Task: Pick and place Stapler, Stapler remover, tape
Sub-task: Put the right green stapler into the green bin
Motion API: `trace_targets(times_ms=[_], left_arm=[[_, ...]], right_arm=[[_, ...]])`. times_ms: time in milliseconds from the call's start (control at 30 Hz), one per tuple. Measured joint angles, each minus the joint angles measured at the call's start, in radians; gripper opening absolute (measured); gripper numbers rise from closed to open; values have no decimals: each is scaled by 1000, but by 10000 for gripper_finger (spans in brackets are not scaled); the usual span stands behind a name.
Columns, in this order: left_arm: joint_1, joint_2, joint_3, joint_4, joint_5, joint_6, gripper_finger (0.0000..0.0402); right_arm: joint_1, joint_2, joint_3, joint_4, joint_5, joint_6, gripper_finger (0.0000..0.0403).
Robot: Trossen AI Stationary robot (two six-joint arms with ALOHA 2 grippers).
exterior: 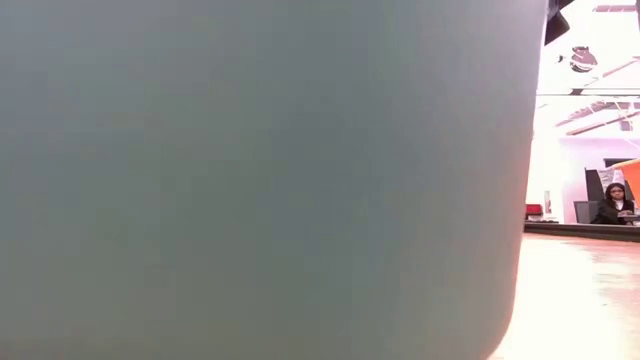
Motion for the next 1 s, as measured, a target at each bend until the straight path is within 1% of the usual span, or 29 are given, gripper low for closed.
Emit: trace_targets(times_ms=[100,167,433,567,767,1000], left_arm=[[-22,0,0,-2,-20,1,163],[-37,0,0,-4,-26,5,163],[-76,0,-3,-12,-49,-7,163],[-100,0,-3,-26,-66,-14,163],[-128,0,-3,-32,-77,-30,163],[-153,0,-3,-32,-78,-30,163]], right_arm=[[4,0,0,-61,25,-38,195],[15,7,0,-100,64,-68,196],[71,95,3,-231,185,-185,208],[77,127,3,-210,236,-187,210],[76,128,4,-208,292,-230,210],[91,128,4,-209,302,-245,210]])
